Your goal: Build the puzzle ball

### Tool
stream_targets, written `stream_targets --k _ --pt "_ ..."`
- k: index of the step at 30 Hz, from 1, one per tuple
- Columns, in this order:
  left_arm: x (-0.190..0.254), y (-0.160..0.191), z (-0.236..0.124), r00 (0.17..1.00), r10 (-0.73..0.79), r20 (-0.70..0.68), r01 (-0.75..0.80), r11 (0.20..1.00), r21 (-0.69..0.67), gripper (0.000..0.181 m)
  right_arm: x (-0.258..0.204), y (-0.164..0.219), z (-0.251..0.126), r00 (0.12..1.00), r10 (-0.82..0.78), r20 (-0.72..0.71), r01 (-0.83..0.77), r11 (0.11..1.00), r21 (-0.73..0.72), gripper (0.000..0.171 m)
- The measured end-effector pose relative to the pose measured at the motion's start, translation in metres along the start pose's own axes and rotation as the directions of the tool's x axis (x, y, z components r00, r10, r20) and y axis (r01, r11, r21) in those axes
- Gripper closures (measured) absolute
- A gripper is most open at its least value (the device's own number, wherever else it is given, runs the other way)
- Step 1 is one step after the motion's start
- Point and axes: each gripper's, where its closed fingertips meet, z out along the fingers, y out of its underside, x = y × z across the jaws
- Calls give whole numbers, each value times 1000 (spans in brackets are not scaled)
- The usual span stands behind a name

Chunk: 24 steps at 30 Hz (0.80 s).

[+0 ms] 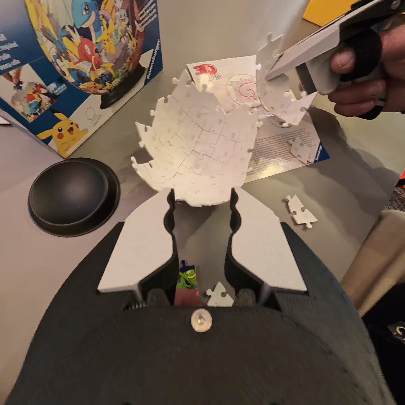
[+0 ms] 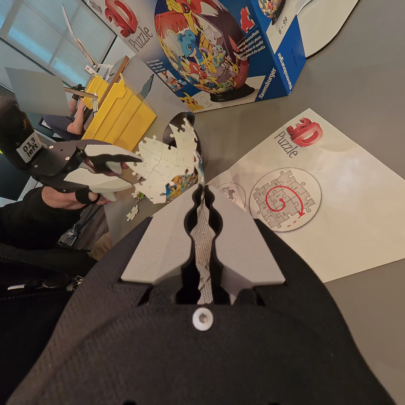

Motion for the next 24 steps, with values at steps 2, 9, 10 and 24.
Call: stream_targets --k 2,9,10,24 --pt "3 1 -1 1000 20 5 -20 1000 -1 133 0 0 0 1000 1 -2 -1 1000 0 171" --pt "11 3 -3 1000 17 -8 -17 1000 5 132 1 0 0 1000 2 -8 -2 1000 1 171" --pt "11 3 -3 1000 20 -6 -20 1000 5 132 0 0 0 1000 1 -9 -1 1000 1 171" --pt "24 5 0 998 58 -6 -58 998 16 131 3 2 -1 1000 5 -16 -5 1000 -3 171"
